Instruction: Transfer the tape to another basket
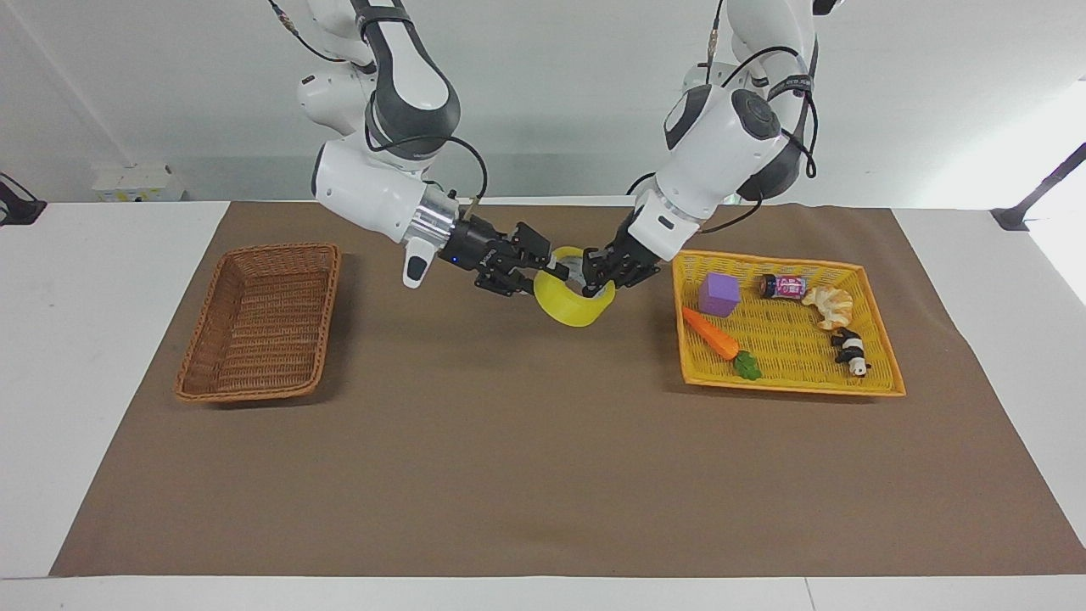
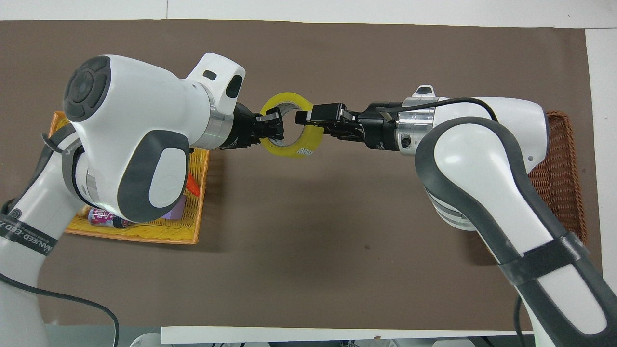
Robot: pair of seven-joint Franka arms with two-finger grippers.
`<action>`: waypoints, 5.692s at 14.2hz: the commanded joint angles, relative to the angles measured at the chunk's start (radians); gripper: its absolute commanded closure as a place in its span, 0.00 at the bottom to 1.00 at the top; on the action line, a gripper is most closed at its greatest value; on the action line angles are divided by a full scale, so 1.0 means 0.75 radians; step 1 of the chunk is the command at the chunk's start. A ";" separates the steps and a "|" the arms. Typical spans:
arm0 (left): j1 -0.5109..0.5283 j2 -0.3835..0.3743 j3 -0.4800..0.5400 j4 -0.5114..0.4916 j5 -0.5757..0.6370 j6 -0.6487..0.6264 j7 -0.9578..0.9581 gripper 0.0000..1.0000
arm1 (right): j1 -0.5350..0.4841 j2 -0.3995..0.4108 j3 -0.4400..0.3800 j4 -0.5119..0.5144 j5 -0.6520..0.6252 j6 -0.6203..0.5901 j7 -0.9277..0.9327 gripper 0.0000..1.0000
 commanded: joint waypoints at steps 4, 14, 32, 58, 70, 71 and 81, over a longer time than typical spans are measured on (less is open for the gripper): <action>-0.004 -0.036 0.009 -0.014 -0.018 -0.028 0.008 0.96 | -0.033 -0.001 -0.003 0.027 0.011 -0.076 0.012 1.00; 0.116 -0.197 0.025 0.006 -0.004 -0.283 -0.066 0.01 | -0.129 -0.022 -0.011 0.021 0.003 -0.221 -0.022 1.00; 0.638 -0.247 0.027 0.086 0.483 -0.709 0.648 0.00 | -1.339 0.178 -0.013 0.015 -0.676 -1.099 -0.750 1.00; 0.728 -0.290 0.015 0.002 0.549 -0.670 0.671 0.00 | -1.187 0.059 -0.003 0.115 -1.249 -0.786 -0.858 0.00; 0.730 -0.290 0.023 0.002 0.549 -0.678 0.671 0.00 | -0.802 -0.124 0.007 0.542 -1.746 -1.205 -0.063 0.00; 0.730 -0.290 0.023 0.002 0.549 -0.678 0.671 0.00 | -0.796 -0.132 0.005 0.536 -1.750 -1.209 -0.059 0.00; 0.730 -0.290 0.023 0.002 0.549 -0.678 0.671 0.00 | -0.542 -0.146 -0.171 0.565 -1.777 -1.232 0.133 0.00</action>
